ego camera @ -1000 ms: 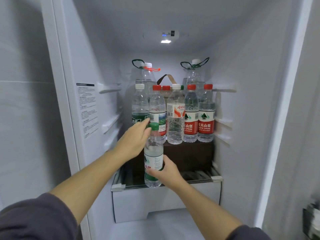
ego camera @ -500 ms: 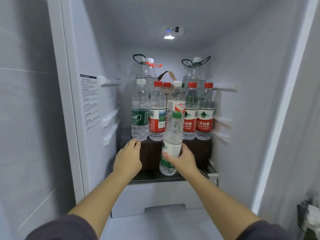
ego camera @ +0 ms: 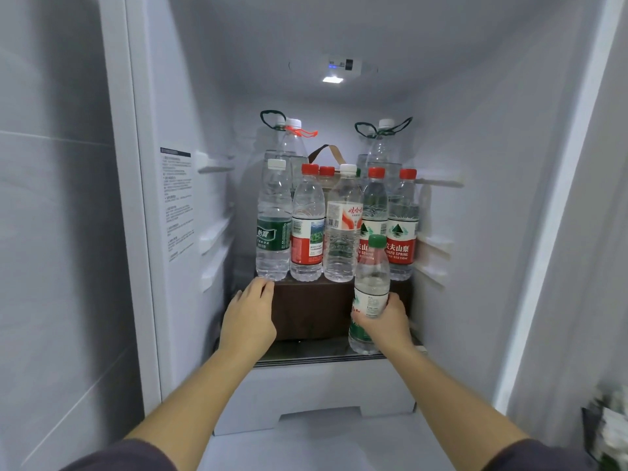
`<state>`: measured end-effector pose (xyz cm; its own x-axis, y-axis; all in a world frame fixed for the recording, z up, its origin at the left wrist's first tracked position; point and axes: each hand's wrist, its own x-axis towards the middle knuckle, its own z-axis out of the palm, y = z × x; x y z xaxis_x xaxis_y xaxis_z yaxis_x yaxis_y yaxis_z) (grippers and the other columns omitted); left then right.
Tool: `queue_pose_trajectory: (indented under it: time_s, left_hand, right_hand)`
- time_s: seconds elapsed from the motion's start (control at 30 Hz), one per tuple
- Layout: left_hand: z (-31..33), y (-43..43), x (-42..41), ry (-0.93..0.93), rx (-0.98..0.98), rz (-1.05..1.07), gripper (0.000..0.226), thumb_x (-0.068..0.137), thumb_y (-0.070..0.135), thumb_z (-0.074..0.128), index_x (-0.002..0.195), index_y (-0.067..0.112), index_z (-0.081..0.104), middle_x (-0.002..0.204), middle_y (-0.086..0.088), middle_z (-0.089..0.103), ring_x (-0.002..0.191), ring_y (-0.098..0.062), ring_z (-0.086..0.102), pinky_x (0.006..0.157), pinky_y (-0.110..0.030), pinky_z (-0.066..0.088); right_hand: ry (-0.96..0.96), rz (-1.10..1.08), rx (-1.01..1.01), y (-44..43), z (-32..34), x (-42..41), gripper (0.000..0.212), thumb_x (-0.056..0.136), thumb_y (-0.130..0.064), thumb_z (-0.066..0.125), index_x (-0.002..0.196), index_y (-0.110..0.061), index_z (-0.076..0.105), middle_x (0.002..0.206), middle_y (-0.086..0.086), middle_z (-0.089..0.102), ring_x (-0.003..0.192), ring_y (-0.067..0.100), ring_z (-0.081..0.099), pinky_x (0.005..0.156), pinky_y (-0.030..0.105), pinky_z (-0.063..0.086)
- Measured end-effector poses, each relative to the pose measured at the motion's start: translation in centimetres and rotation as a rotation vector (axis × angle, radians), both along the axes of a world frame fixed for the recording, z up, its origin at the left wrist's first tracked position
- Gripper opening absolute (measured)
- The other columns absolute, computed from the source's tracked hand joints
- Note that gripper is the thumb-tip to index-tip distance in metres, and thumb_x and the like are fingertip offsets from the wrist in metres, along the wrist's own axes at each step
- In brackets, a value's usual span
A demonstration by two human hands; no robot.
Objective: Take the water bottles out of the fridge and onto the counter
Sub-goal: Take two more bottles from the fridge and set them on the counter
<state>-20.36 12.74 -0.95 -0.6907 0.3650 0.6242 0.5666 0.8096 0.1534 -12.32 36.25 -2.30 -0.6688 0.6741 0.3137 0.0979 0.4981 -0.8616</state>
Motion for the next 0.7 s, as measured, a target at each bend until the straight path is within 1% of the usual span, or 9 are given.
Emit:
queue_pose_trajectory:
  time_s: [0.07, 0.1, 0.17, 0.2, 0.3, 0.4, 0.5, 0.57, 0.7]
  left_hand:
    - [0.4, 0.3, 0.2, -0.025, 0.042, -0.02, 0.057, 0.085, 0.006, 0.058, 0.141, 0.013, 0.045, 0.142, -0.002, 0.045, 0.123, -0.021, 0.05, 0.102, -0.031, 0.043]
    - [1.0, 0.7, 0.3, -0.067, 0.101, -0.023, 0.05, 0.087, 0.009, 0.057, 0.136, 0.013, 0.047, 0.138, -0.003, 0.048, 0.118, -0.022, 0.053, 0.095, -0.033, 0.046]
    - [2.9, 1.5, 0.3, -0.163, 0.308, -0.008, 0.043, 0.089, 0.016, 0.059, 0.129, 0.012, 0.046, 0.129, -0.006, 0.049, 0.109, -0.025, 0.057, 0.079, -0.033, 0.047]
    - [4.0, 1.9, 0.1, -0.194, 0.433, -0.008, 0.046, 0.088, 0.018, 0.063, 0.128, 0.012, 0.043, 0.128, -0.008, 0.048, 0.108, -0.026, 0.056, 0.076, -0.033, 0.045]
    - [6.8, 3.2, -1.2, -0.265, 0.652, -0.037, 0.066, 0.082, 0.025, 0.073, 0.135, 0.012, 0.035, 0.134, -0.011, 0.043, 0.116, -0.028, 0.051, 0.085, -0.037, 0.047]
    - [8.4, 4.2, -2.8, -0.362, 0.708, -0.036, 0.083, 0.078, 0.032, 0.079, 0.14, 0.01, 0.028, 0.136, -0.014, 0.042, 0.12, -0.03, 0.05, 0.094, -0.044, 0.049]
    - [8.8, 4.8, -4.2, -0.426, 0.715, -0.013, 0.088, 0.077, 0.031, 0.08, 0.141, 0.008, 0.025, 0.138, -0.016, 0.041, 0.123, -0.033, 0.049, 0.098, -0.049, 0.048]
    - [8.7, 5.0, -4.7, -0.446, 0.738, -0.011, 0.082, 0.078, 0.029, 0.079, 0.138, 0.007, 0.028, 0.137, -0.016, 0.045, 0.121, -0.033, 0.051, 0.095, -0.047, 0.049]
    - [8.3, 4.5, -4.6, -0.403, 0.737, -0.006, 0.069, 0.076, 0.032, 0.079, 0.126, 0.008, 0.037, 0.125, -0.013, 0.055, 0.108, -0.031, 0.059, 0.08, -0.043, 0.051]
  right_hand:
    - [0.042, -0.018, -0.003, -0.1, 0.9, -0.3, 0.071, 0.069, -0.029, 0.087, 0.126, -0.014, 0.048, 0.124, 0.006, 0.052, 0.11, 0.026, 0.058, 0.092, 0.047, 0.053]
    - [0.068, -0.013, -0.013, -0.1, 1.4, -0.4, 0.071, 0.07, -0.03, 0.086, 0.128, -0.014, 0.049, 0.125, 0.006, 0.053, 0.109, 0.025, 0.059, 0.092, 0.048, 0.053]
    - [0.08, 0.014, -0.015, -0.2, 2.2, -0.6, 0.064, 0.072, -0.032, 0.083, 0.124, -0.016, 0.051, 0.123, 0.006, 0.058, 0.106, 0.026, 0.062, 0.09, 0.05, 0.054]
    - [0.063, 0.02, 0.0, -0.2, 2.4, -0.5, 0.061, 0.073, -0.033, 0.082, 0.124, -0.018, 0.051, 0.122, 0.005, 0.059, 0.104, 0.026, 0.063, 0.089, 0.05, 0.055]
    - [-0.012, -0.007, 0.059, -0.3, 2.2, -0.2, 0.066, 0.074, -0.039, 0.08, 0.128, -0.02, 0.046, 0.122, 0.001, 0.058, 0.107, 0.027, 0.062, 0.088, 0.049, 0.054]
    - [-0.062, -0.044, 0.087, -0.2, 2.2, 0.0, 0.067, 0.074, -0.044, 0.08, 0.125, -0.02, 0.043, 0.119, 0.001, 0.059, 0.106, 0.027, 0.062, 0.087, 0.047, 0.054]
    - [-0.086, -0.059, 0.115, -0.2, 2.1, -0.1, 0.067, 0.075, -0.047, 0.078, 0.124, -0.02, 0.041, 0.119, 0.001, 0.058, 0.105, 0.026, 0.062, 0.084, 0.045, 0.055]
    - [-0.092, -0.067, 0.13, -0.1, 2.0, -0.1, 0.066, 0.075, -0.048, 0.077, 0.123, -0.021, 0.041, 0.119, 0.001, 0.058, 0.103, 0.026, 0.062, 0.083, 0.043, 0.054]
    - [-0.094, -0.069, 0.138, -0.3, 2.1, 0.0, 0.066, 0.075, -0.049, 0.077, 0.122, -0.021, 0.041, 0.118, 0.001, 0.058, 0.103, 0.025, 0.062, 0.079, 0.039, 0.052]
